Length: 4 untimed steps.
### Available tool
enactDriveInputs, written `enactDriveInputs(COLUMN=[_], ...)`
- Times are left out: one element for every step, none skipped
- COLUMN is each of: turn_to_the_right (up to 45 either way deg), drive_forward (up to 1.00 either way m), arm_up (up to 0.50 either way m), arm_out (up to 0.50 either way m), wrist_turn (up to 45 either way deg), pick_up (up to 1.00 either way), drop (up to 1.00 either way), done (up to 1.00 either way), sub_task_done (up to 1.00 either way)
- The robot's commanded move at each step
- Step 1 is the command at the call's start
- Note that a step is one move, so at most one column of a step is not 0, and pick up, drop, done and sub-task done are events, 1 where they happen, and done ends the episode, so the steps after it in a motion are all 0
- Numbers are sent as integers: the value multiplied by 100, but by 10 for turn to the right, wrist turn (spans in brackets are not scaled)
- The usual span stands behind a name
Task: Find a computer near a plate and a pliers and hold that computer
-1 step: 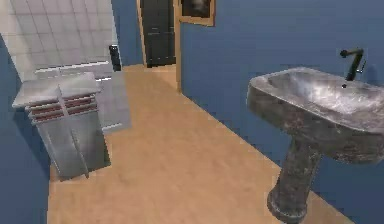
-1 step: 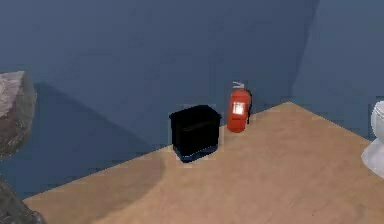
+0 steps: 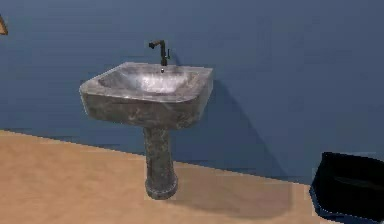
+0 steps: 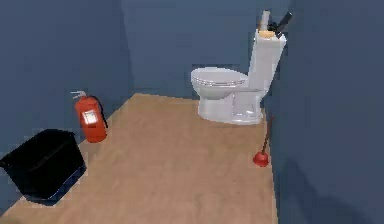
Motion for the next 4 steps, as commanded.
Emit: enactDriveInputs(turn_to_the_right=[120, 0, -450, -300], drive_forward=[0, 5, 0, 0], arm_up=[0, 0, 0, 0], arm_out=[0, 0, 0, 0], wrist_turn=[0, 0, 0, 0], pick_up=[0, 0, 0, 0], drop=[0, 0, 0, 0], done=[0, 0, 0, 0], sub_task_done=[0, 0, 0, 0])
